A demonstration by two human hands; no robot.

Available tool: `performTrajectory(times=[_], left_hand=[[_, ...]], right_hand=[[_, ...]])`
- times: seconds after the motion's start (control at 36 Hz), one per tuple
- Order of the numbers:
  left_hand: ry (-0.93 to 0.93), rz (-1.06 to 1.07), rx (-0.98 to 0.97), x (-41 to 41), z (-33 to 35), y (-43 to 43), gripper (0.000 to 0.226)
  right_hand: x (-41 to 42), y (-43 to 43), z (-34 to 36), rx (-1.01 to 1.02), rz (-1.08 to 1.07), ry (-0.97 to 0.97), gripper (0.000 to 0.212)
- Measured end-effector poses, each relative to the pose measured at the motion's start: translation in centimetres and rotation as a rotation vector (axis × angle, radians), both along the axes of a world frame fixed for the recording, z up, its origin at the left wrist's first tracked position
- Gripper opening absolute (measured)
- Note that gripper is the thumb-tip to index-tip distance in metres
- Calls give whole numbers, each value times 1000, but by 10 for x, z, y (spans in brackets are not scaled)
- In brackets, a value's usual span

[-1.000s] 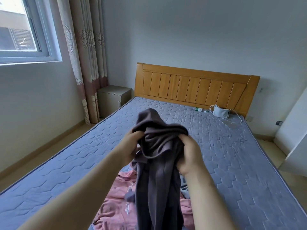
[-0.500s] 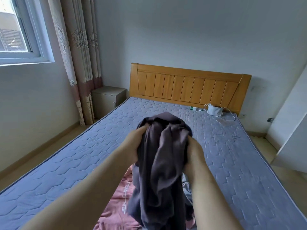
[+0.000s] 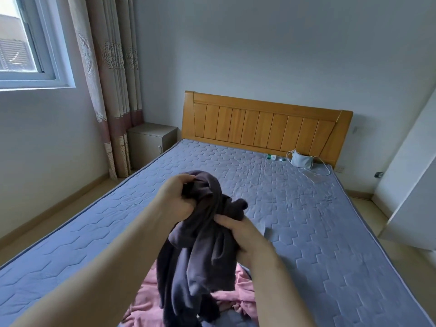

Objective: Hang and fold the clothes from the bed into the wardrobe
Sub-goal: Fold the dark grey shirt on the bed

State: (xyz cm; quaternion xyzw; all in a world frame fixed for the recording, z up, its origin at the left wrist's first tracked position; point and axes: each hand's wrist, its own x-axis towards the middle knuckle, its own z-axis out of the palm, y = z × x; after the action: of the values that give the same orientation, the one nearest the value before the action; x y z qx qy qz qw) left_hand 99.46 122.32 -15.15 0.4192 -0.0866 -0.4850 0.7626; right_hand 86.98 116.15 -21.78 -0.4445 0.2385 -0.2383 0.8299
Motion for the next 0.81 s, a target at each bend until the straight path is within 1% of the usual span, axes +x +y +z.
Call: performTrajectory(times=[0.06, 0.11, 0.17, 0.19, 0.28, 0.31, 0.33, 0.39, 0.44, 0.47, 0.53, 0.56, 0.61, 0.64, 0.69, 0.75, 0.81], left_hand=[[-24, -25, 93, 4, -3, 4, 28], [-80, -39, 148, 5, -8, 6, 27], [-163, -36, 219, 7, -17, 7, 25], [-210, -40, 266, 6, -21, 8, 26], [-370, -152, 300, -2, -32, 13, 30], [-427, -221, 289, -6, -36, 14, 28], [-460, -285, 251, -9, -39, 15, 32], [-381, -432, 97, -14, -42, 16, 46], [-301, -542, -62, -16, -45, 17, 45], [-290, -547, -101, -16, -48, 16, 44], [-327, -497, -55, -17, -54, 10, 49], [-342, -453, -9, -16, -56, 7, 45], [-344, -353, 43, -12, -55, 4, 22], [-325, -315, 44, -8, -53, 3, 17], [-299, -267, 26, 0, -48, 2, 16], [-274, -239, 0, 4, -43, 1, 20], [-230, -192, -18, 8, -39, -1, 24]], right_hand=[[-1, -5, 1, 3, -19, 65, 17], [-3, -9, 4, 54, -75, 67, 24], [-1, -16, 4, 97, -182, 39, 33], [0, -17, 7, 109, -236, 26, 32], [2, -22, 10, 95, -304, -61, 12], [3, -20, 14, 111, -312, -94, 12], [5, -20, 15, 130, -310, -131, 18], [6, -21, 19, 163, -304, -165, 28], [6, -22, 22, 168, -269, -184, 27], [6, -23, 22, 175, -254, -192, 27], [4, -25, 21, 152, -241, -169, 23], [3, -25, 21, 135, -249, -161, 18], [0, -27, 20, 173, -289, -179, 17], [-2, -29, 18, 202, -325, -192, 16], [-5, -33, 16, 243, -393, -231, 16], [-9, -36, 13, 294, -433, -256, 26], [-12, -38, 14, 343, -466, -286, 31]])
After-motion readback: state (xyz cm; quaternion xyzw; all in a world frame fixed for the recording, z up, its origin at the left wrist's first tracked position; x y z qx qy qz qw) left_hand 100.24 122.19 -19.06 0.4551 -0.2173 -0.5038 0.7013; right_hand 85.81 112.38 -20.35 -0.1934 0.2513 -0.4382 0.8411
